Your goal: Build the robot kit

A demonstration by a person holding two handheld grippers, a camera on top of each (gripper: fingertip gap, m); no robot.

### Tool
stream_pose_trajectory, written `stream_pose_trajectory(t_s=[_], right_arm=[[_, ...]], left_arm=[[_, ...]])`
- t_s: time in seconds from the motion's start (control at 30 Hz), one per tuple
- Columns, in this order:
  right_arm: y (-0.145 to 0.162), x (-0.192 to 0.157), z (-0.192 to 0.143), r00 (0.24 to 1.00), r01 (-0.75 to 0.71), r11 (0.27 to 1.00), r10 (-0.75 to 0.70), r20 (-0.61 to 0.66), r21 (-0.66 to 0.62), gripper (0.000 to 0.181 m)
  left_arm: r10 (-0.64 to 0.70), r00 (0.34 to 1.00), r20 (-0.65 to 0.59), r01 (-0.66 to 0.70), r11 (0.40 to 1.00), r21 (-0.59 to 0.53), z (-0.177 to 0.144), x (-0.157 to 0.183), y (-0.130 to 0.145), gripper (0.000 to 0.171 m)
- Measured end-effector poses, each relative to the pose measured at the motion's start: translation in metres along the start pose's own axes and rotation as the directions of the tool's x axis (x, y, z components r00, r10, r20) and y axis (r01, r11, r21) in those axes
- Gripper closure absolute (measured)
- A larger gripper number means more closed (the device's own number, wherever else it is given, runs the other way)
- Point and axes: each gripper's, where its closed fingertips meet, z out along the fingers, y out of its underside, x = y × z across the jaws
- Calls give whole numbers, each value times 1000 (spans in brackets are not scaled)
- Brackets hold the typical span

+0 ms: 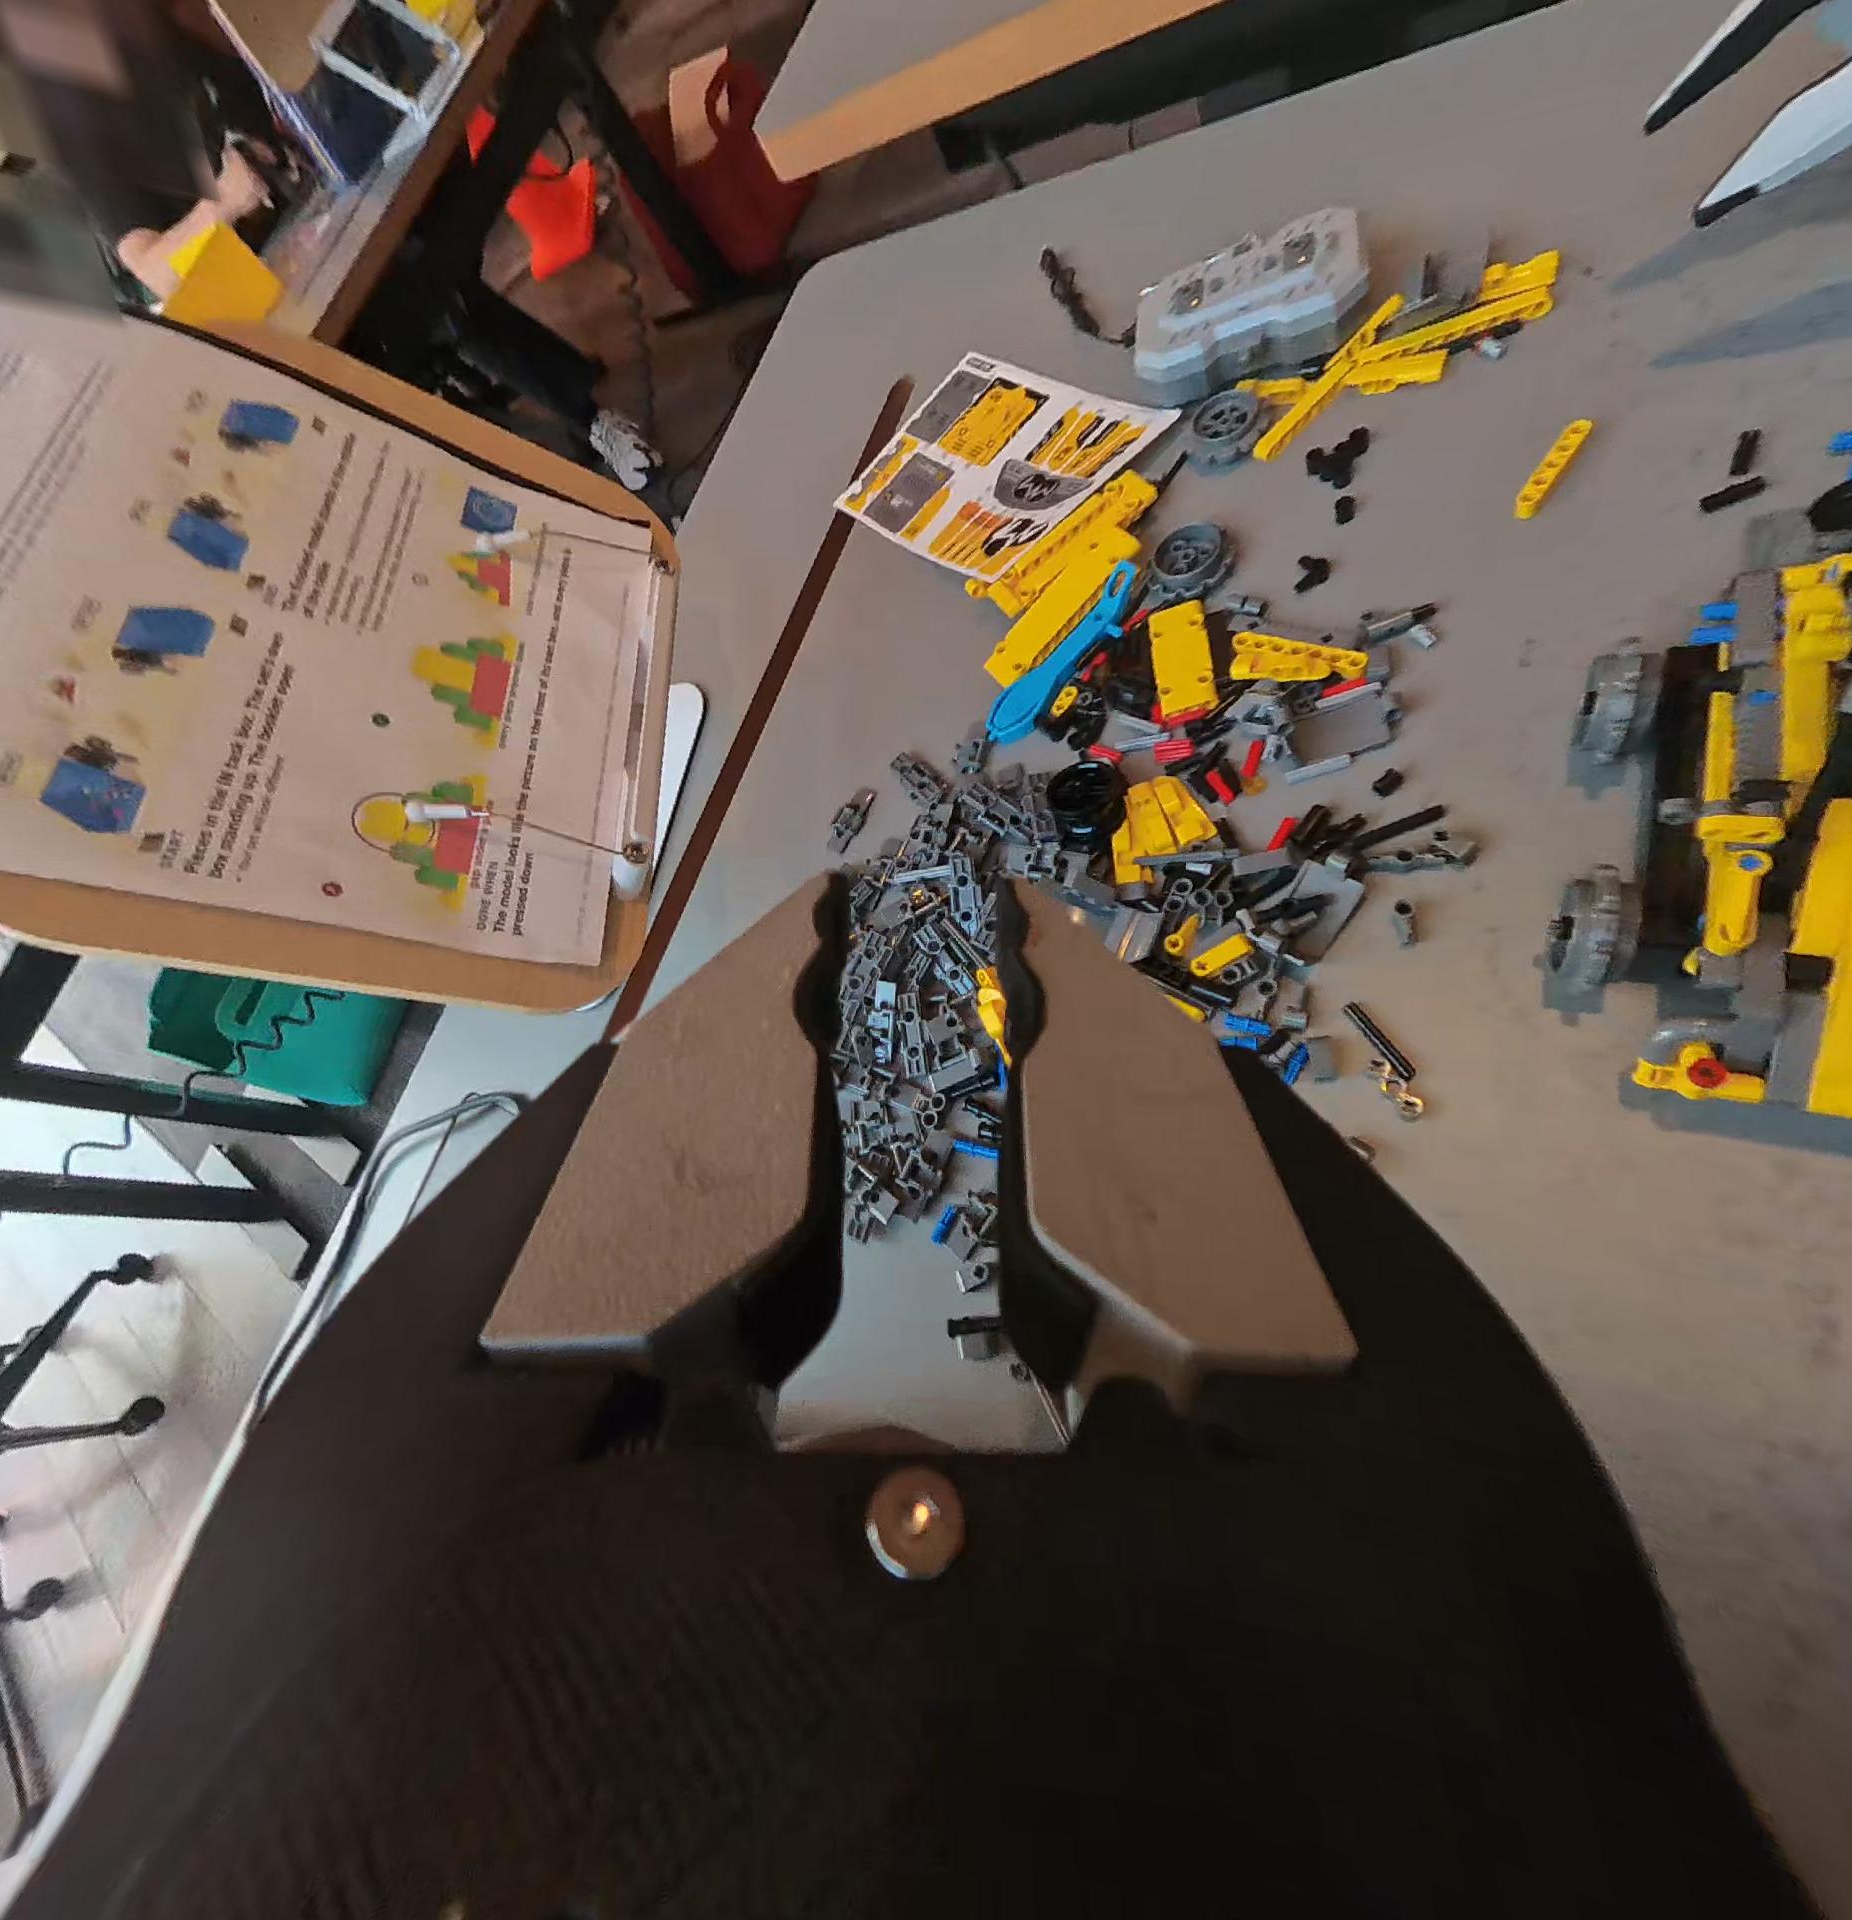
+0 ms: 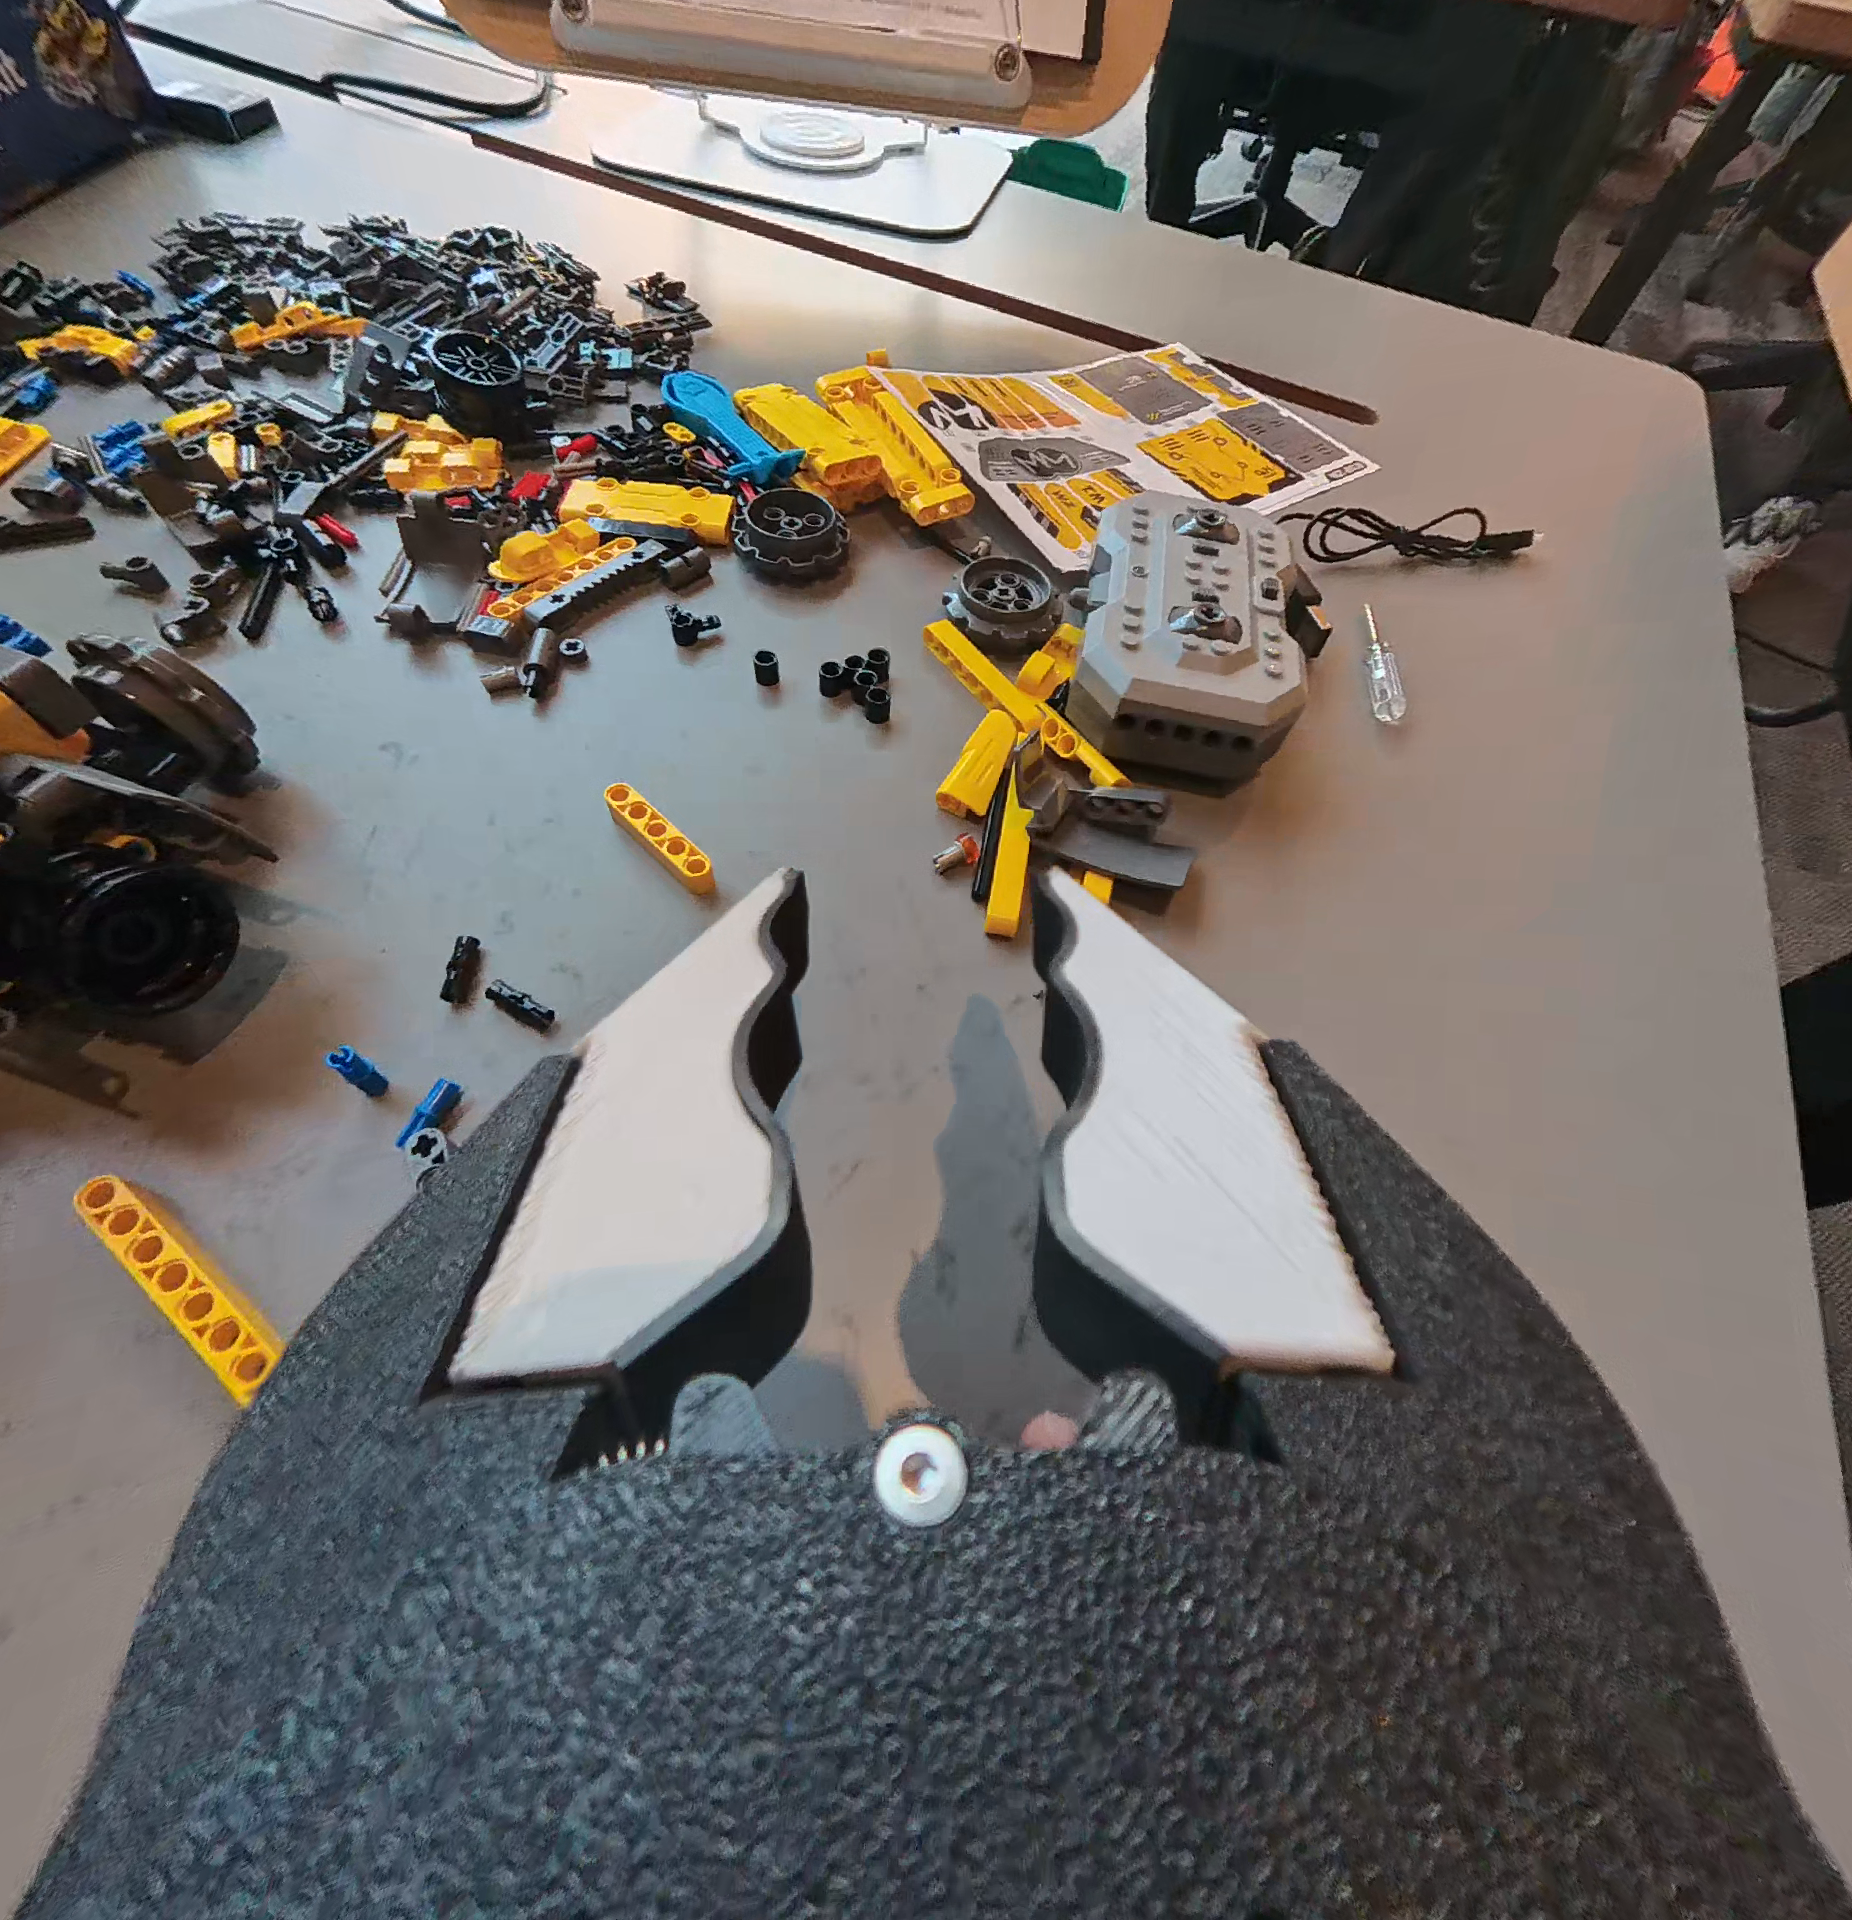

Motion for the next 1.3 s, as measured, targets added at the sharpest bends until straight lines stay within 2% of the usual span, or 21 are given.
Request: stream_pose_trajectory(t_s=[0.17, 0.4, 0.6, 0.7, 0.8, 0.97, 1.1, 1.17, 1.3], right_arm=[[-4, 2, -3, 1000, 0, 1000, 1, -13, 27, 138], [-10, 5, -7, 1000, 0, 997, 2, -31, 72, 139], [-14, 1, -10, 998, 50, 994, -46, -43, 97, 139], [-19, 0, -12, 996, 70, 990, -63, -57, 122, 139], [-21, -2, -12, 997, 70, 988, -65, -42, 135, 138], [-24, -4, -14, 997, 74, 985, -69, -38, 158, 136], [-27, -4, -17, 997, 78, 981, -72, -39, 178, 136], [-27, -4, -17, 997, 77, 981, -71, -40, 179, 136], [-25, -7, -15, 997, 71, 982, -69, -18, 172, 135]], left_arm=[[-74, 997, 3, 74, 997, 15, 0, -6, -2, 146], [-108, 994, 32, 107, 994, 17, -6, -13, -2, 145], [-162, 986, 35, 157, 981, 115, -28, -9, -29, 142], [-218, 976, -19, 218, 965, 142, -29, 11, -37, 136], [-227, 974, 6, 226, 972, 65, -23, 30, -18, 123], [-412, 910, -36, 414, 907, 83, -17, 88, 18, 122], [-494, 869, 24, 493, 869, 47, -6, 127, 63, 121], [-505, 861, 67, 504, 863, 32, -3, 140, 81, 120], [-500, 859, 108, 497, 866, 54, -2, 152, 92, 122]])
